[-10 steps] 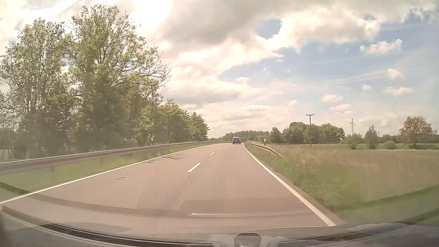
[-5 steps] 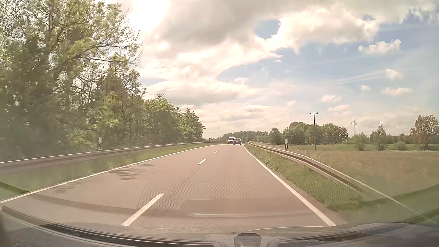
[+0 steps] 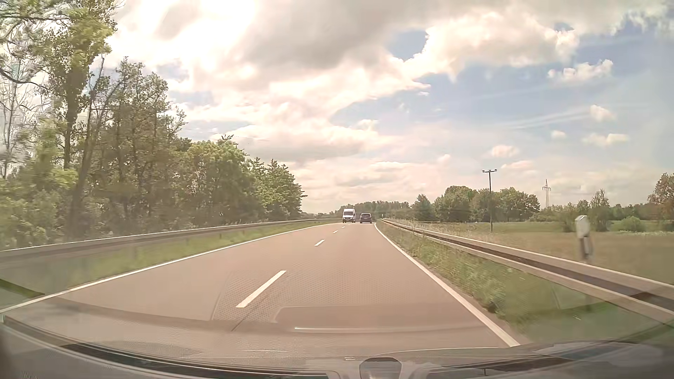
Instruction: Follow the waypoints while adhering to traffic rules and regulations
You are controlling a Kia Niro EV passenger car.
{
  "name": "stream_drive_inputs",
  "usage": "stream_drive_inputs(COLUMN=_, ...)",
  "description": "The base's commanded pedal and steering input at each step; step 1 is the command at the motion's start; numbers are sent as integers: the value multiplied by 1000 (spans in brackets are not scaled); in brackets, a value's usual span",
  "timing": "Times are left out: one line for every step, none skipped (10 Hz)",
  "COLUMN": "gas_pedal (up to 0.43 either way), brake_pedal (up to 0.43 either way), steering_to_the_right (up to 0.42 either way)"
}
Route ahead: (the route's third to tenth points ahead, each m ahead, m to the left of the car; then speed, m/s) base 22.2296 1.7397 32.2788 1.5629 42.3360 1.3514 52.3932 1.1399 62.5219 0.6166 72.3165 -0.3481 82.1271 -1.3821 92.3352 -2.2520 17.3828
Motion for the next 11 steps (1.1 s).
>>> stream_drive_inputs(gas_pedal=150, brake_pedal=0, steering_to_the_right=5)
stream_drive_inputs(gas_pedal=150, brake_pedal=0, steering_to_the_right=5)
stream_drive_inputs(gas_pedal=150, brake_pedal=0, steering_to_the_right=5)
stream_drive_inputs(gas_pedal=150, brake_pedal=0, steering_to_the_right=5)
stream_drive_inputs(gas_pedal=150, brake_pedal=0, steering_to_the_right=5)
stream_drive_inputs(gas_pedal=150, brake_pedal=0, steering_to_the_right=5)
stream_drive_inputs(gas_pedal=157, brake_pedal=0, steering_to_the_right=5)
stream_drive_inputs(gas_pedal=157, brake_pedal=0, steering_to_the_right=5)
stream_drive_inputs(gas_pedal=157, brake_pedal=0, steering_to_the_right=5)
stream_drive_inputs(gas_pedal=157, brake_pedal=0, steering_to_the_right=5)
stream_drive_inputs(gas_pedal=157, brake_pedal=0, steering_to_the_right=5)
